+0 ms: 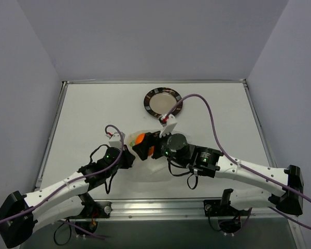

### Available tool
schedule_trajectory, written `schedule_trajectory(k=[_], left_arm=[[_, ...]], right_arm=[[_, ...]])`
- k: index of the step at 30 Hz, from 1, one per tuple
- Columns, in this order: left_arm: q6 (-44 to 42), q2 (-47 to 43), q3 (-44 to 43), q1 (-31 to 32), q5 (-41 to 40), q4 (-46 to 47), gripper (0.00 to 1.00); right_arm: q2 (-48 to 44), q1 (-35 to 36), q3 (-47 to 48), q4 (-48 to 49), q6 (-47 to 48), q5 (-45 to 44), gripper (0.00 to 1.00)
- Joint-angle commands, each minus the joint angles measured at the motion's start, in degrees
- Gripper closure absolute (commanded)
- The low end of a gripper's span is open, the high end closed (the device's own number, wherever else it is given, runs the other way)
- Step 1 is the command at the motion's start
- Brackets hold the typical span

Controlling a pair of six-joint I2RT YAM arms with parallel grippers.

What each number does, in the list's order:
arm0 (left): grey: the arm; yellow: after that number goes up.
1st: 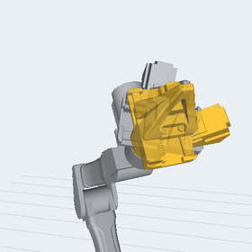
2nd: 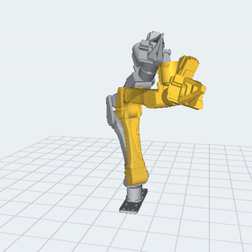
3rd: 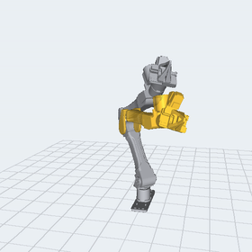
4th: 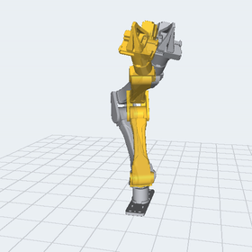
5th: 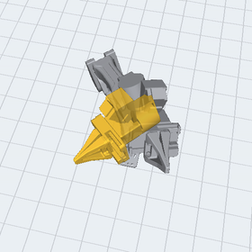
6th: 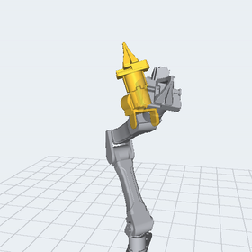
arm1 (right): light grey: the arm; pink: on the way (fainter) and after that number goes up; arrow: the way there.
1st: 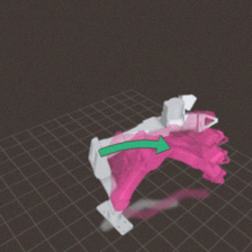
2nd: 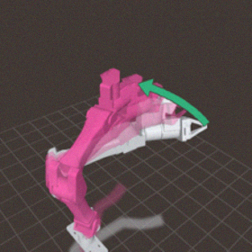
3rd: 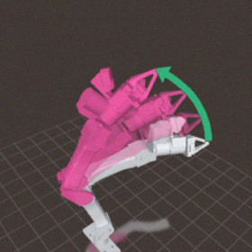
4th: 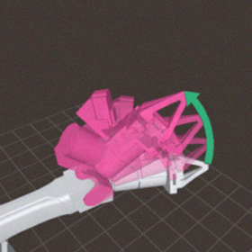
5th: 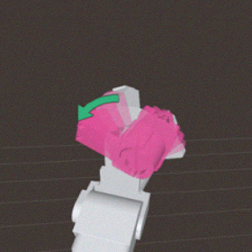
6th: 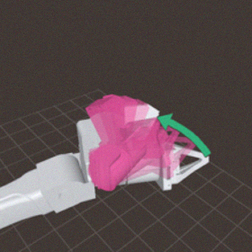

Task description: Take the fake fruits out of the plastic bag

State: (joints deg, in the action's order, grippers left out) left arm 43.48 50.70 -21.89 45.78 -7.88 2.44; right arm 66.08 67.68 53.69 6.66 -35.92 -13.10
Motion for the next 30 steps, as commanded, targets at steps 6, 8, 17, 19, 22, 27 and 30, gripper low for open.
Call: schedule_trajectory(k=[6, 8, 17, 19, 22, 27, 30], left_arm=[[-1.1, -4.1, -3.4, 0.2, -2.6, 0.2, 0.98], [-1.5, -2.0, -3.7, 0.3, -2.1, 2.3, 0.98], [2.7, 4.8, 1.1, 4.5, -1.6, 8.5, 0.98], [3.1, 4.9, 1.8, 4.8, -2.2, 9.0, 0.98], [2.7, 5.0, 2.0, 4.9, -2.7, 9.2, 0.98], [1.3, 3.9, 1.8, 4.9, -3.5, 7.6, 0.98], [0.5, 2.2, 1.8, 5.0, -4.7, 6.0, 0.98]], right_arm=[[2.7, -1.8, 7.4, 8.7, 4.8, 12.0, 0.41], [2.9, -2.4, 9.2, 8.5, 5.2, 8.3, 0.41], [16.4, -23.4, 18.1, 6.6, 10.7, -0.4, 0.44], [22.8, -27.6, 19.0, 8.3, 11.9, -2.0, 0.44], [30.1, -31.0, 18.6, 15.9, 16.3, -0.6, 0.44], [41.6, -33.5, 25.4, 15.6, 22.0, -3.3, 0.45], [46.0, -33.6, 27.5, 16.5, 24.4, -5.1, 0.44]])
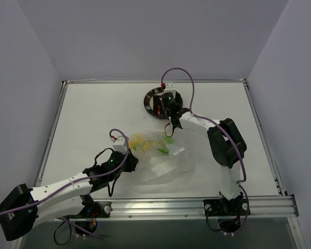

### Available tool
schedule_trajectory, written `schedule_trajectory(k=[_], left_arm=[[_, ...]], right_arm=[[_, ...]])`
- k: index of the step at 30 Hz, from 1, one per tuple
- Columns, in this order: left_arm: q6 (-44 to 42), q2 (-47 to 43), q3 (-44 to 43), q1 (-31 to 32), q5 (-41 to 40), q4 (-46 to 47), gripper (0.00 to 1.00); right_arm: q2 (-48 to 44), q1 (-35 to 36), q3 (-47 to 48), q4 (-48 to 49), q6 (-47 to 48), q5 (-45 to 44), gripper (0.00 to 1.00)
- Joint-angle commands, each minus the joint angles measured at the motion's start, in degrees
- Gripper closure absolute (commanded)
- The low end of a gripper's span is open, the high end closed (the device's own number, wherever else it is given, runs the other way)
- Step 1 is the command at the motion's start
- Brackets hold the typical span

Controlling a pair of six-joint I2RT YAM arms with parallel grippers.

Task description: Take the fake fruits out of the plastic bag

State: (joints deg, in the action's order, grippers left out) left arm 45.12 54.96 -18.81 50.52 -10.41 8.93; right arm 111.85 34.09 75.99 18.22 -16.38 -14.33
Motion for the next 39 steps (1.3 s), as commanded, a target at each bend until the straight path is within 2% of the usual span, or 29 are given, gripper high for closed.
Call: schedule_trajectory(k=[1, 3, 6, 7, 10, 13, 18, 21, 22, 23, 25, 26, 29, 33, 34, 39], left_arm=[[-1.3, -3.4, -0.9, 0.2, -2.6, -0.8, 0.98], [-1.7, -5.2, -0.8, 0.2, -3.1, -1.7, 0.98], [-2.3, -7.2, -1.1, 0.1, -3.9, -3.4, 0.98], [-2.6, -7.6, -1.1, 0.1, -4.1, -3.8, 0.98], [-2.8, -8.1, -1.3, 0.0, -4.3, -4.7, 0.98], [-2.7, -7.1, -1.8, 0.0, -3.9, -4.6, 0.98], [-2.1, -5.3, -2.7, -0.1, -3.5, -3.0, 0.98], [-2.1, -6.3, -4.0, -0.2, -4.3, -4.5, 0.98], [-1.5, -6.9, -4.1, -0.2, -5.3, -5.1, 0.97], [-1.1, -7.5, -4.1, -0.2, -6.1, -6.4, 0.98], [1.4, -9.4, -3.6, -0.2, -8.6, -7.8, 0.98], [2.1, -10.1, -3.3, -0.2, -9.0, -8.2, 0.98], [3.8, -12.0, -2.5, -0.2, -9.8, -8.0, 0.98], [4.4, -13.6, -3.3, -0.2, -10.2, -8.1, 0.98], [4.4, -13.9, -3.8, -0.3, -10.2, -8.4, 0.98], [5.7, -17.6, -3.3, -0.2, -12.8, -11.3, 0.97]], right_arm=[[1.3, -0.1, 5.9, 4.6, 5.0, -4.2, 0.44], [4.1, -0.4, 7.5, 4.5, 4.8, -5.3, 0.42], [6.3, -0.9, 9.2, 3.3, 3.8, -5.8, 0.23], [6.4, -1.0, 10.0, 3.0, 3.7, -6.1, 0.12], [6.0, -1.0, 11.8, 0.6, 4.7, -7.0, 0.00], [3.8, -1.2, 12.6, -2.5, 5.4, -7.4, 0.00], [-5.5, -1.1, 8.7, -6.2, 4.7, -4.2, 0.00], [-15.5, 0.3, 2.5, -7.8, 3.0, -2.1, 0.26], [-18.6, 2.5, 0.4, -7.8, 2.6, -1.7, 0.52], [-25.2, 4.3, -1.8, -7.8, 2.3, -1.8, 0.64], [-31.6, 11.0, -8.0, -7.3, 1.2, -3.2, 0.79], [-37.1, 13.6, -10.3, -6.6, 0.5, -2.7, 0.81], [-43.6, 22.5, -18.0, -4.5, -4.5, -1.9, 0.84], [-44.0, 33.0, -23.0, -5.2, -7.7, -10.3, 0.84], [-43.0, 34.1, -24.7, -5.1, -9.4, -13.1, 0.84], [-38.4, 34.9, -30.1, 0.2, -13.6, -13.9, 0.86]])
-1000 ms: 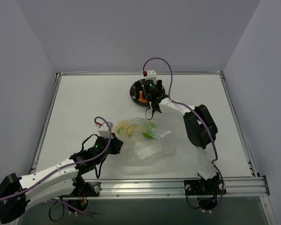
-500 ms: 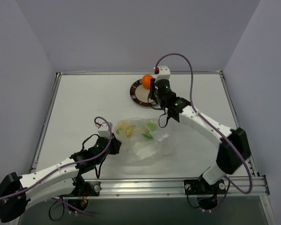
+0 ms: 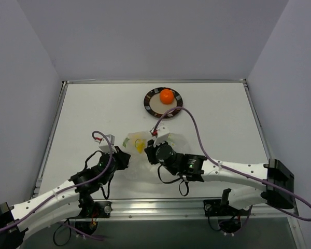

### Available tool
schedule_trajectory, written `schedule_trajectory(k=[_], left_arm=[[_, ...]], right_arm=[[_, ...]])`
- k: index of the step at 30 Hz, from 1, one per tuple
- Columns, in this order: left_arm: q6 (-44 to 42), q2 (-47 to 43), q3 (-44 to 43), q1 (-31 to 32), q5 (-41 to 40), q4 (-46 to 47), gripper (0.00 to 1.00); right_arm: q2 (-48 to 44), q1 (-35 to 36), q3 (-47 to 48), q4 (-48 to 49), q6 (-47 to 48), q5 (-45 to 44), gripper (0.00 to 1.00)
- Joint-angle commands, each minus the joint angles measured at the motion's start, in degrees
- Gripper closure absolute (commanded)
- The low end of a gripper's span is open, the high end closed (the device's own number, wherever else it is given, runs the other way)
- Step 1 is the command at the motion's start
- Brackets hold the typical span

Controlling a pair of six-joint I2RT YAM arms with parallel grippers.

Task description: Take the fake fruits out of the plastic bag

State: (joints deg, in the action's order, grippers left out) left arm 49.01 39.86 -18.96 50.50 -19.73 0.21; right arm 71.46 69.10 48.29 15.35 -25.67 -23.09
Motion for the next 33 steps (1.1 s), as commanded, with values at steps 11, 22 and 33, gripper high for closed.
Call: schedule_trajectory(k=[11, 22, 33], left_arm=[[3.6, -4.2, -1.4, -0.2, -4.8, -2.8, 0.98], [2.1, -2.5, -1.5, -0.3, -4.2, 1.9, 0.98], [2.8, -6.5, -0.2, -0.5, -4.6, -0.1, 0.98]], right_arm=[[20.1, -6.0, 2.1, 12.2, -5.2, -4.4, 0.85], [34.3, -7.8, 10.8, 22.3, -14.9, -3.8, 0.27], [45.2, -8.6, 15.2, 22.7, -17.9, -1.3, 0.15]])
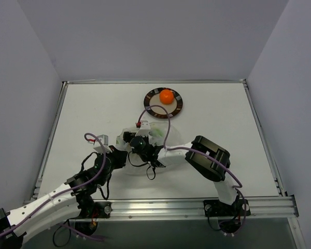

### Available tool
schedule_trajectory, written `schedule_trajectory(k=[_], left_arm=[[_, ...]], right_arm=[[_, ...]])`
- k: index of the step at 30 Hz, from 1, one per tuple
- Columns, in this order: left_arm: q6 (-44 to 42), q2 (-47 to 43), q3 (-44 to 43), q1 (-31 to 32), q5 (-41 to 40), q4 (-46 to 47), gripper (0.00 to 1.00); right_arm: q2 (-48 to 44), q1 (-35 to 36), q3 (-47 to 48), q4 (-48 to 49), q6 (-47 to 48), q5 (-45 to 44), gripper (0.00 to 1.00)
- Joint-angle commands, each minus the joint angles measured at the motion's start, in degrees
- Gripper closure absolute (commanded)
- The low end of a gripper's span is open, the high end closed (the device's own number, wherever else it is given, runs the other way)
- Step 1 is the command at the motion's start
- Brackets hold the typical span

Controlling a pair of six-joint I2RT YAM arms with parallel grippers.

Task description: Take the fake fruits out of the plastic bag

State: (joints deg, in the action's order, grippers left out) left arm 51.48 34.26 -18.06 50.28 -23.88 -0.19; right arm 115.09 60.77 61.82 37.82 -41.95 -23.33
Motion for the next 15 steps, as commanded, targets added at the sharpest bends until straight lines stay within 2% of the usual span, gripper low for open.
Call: schedule_trajectory(k=[1, 4, 5, 6, 8, 9, 12, 15], left_arm=[[0.4, -0.9, -0.8, -0.3, -0.5, 0.3, 0.98], [0.6, -1.4, -0.6, -0.4, -0.5, 0.3, 0.98], [0.7, -1.5, -0.6, -0.4, -0.6, 0.3, 0.98], [0.7, -1.6, -0.7, -0.4, -0.6, -1.6, 0.98], [1.0, -1.7, -0.8, -0.4, -0.9, -3.0, 0.98], [1.1, -1.7, -0.8, -0.5, -1.1, -3.3, 0.98], [1.3, -1.1, -0.7, -0.6, -1.1, -3.4, 0.98], [1.4, 0.6, -0.7, -0.7, -0.6, -1.8, 0.98]], right_arm=[[2.4, -0.4, 1.7, 0.5, -1.9, -0.1, 0.14], [3.6, -1.4, 2.1, 1.6, -2.3, 4.6, 0.14], [3.6, -1.6, 2.0, 2.2, -2.4, 5.3, 0.16], [3.3, -1.6, 1.9, 2.2, -2.6, 5.7, 0.29], [0.4, -1.6, -0.2, 2.9, -2.5, 5.4, 0.43], [-1.2, -1.4, -1.4, 3.3, -2.3, 5.0, 0.55], [-8.6, -0.8, -6.4, 3.6, -0.2, 3.1, 0.65], [-16.1, 1.3, -10.7, 2.0, 2.5, 1.5, 0.66]])
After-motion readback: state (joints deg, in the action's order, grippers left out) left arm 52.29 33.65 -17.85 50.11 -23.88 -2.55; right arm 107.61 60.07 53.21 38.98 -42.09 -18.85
